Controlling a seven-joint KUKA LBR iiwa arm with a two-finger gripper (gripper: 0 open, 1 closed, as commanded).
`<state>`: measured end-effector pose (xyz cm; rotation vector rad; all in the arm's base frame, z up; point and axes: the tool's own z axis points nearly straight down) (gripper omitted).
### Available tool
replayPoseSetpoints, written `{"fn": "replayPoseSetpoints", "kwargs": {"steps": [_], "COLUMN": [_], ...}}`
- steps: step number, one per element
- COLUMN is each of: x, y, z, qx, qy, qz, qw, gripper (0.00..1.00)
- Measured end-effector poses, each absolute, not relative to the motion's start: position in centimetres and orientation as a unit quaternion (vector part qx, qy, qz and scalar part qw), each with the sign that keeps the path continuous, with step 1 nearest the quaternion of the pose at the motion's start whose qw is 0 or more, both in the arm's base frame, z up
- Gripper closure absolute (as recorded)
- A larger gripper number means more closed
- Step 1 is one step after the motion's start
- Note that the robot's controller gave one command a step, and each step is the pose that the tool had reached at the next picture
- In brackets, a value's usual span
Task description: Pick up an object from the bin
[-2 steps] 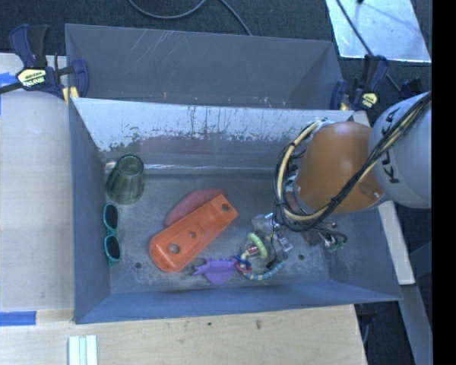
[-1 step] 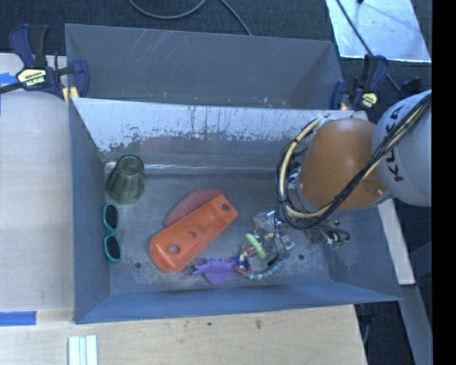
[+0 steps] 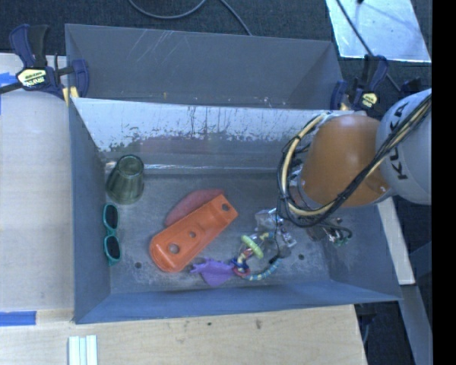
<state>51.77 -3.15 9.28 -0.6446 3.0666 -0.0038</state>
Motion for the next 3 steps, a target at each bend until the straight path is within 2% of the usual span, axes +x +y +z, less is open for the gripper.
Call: {"fn": "replayPoseSetpoints", "kwargs": {"steps": [3], "x": [51.8], "y": [-3.1], "z": [12.9], "qx": [-0.205], "qy": [0.979], "qz": [-0.001], "qw": [0.004], "gripper": [1.00]}}
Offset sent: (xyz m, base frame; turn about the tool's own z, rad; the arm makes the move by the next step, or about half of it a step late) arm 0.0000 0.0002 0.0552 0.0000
